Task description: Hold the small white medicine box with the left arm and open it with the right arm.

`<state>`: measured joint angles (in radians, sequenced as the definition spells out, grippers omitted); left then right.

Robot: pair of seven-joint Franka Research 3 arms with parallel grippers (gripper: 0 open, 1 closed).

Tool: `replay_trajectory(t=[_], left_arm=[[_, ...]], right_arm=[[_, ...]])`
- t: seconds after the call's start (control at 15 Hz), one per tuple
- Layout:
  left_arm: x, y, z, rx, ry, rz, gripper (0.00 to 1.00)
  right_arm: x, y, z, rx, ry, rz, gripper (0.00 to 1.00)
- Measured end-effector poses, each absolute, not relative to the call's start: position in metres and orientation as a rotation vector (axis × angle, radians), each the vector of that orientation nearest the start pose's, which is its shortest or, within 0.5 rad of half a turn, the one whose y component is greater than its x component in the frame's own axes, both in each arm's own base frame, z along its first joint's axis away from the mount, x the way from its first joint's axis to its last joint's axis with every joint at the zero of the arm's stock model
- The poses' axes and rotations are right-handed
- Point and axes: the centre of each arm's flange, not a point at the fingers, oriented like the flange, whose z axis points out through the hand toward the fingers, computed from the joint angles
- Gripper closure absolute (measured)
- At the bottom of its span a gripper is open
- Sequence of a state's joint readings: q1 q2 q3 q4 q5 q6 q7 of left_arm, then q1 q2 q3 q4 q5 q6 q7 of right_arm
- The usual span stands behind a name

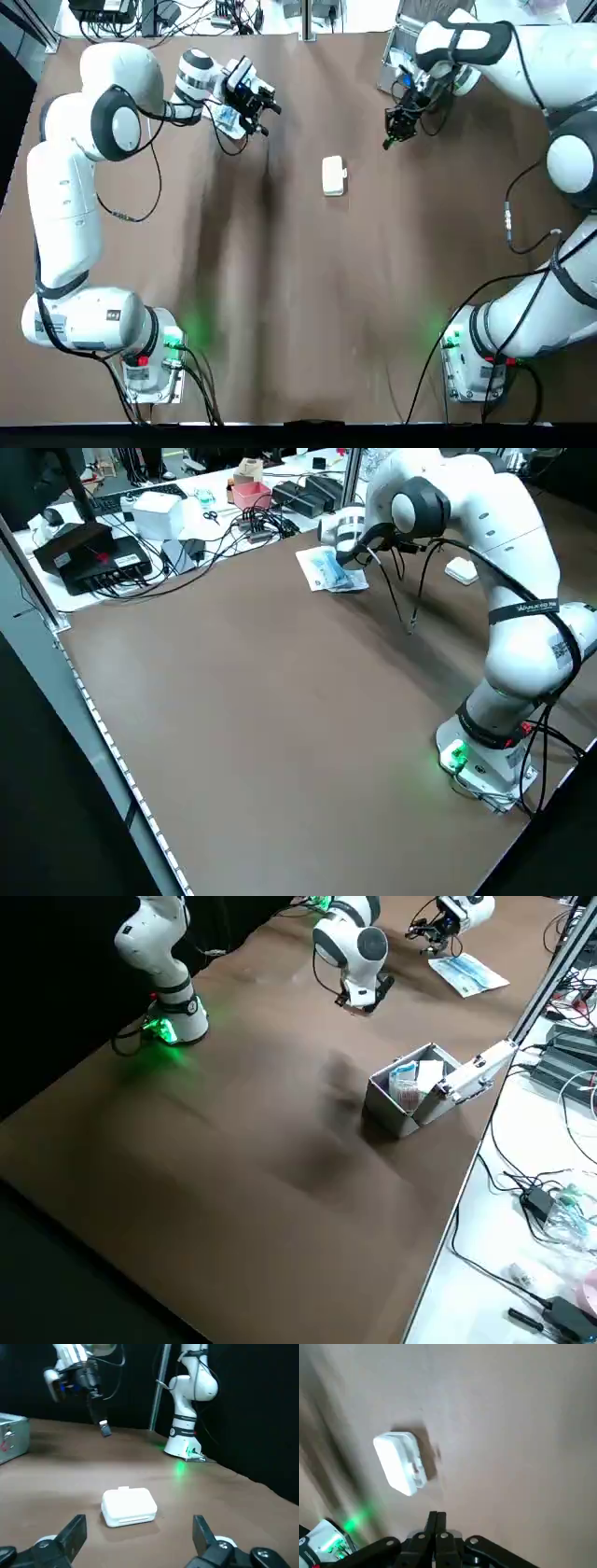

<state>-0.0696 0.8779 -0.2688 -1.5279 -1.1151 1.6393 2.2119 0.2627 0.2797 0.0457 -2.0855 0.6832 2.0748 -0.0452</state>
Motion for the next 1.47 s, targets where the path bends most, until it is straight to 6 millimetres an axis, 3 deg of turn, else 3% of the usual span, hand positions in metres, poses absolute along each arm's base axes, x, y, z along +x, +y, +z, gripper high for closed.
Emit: replay_trajectory(t=[0.2, 0.53, 0.93, 1.47], left_arm=[[0.592, -0.291, 0.160, 1.019, -1.492, 0.653, 0.00], [0.588, -0.305, 0.139, 1.090, -1.498, 0.673, 0.00], [0.568, -0.361, 0.118, 1.148, -1.507, 0.734, 0.00], [0.548, -0.397, 0.093, 1.119, -1.552, 0.807, 0.00]], right_arm=[[0.515, 0.221, 0.272, -2.584, 0.104, 0.426, 0.99], [0.498, 0.239, 0.253, -2.595, 0.145, 0.373, 0.99], [0.488, 0.244, 0.230, -2.605, 0.182, 0.385, 0.99], [0.481, 0.247, 0.203, -2.620, 0.193, 0.436, 0.99]])
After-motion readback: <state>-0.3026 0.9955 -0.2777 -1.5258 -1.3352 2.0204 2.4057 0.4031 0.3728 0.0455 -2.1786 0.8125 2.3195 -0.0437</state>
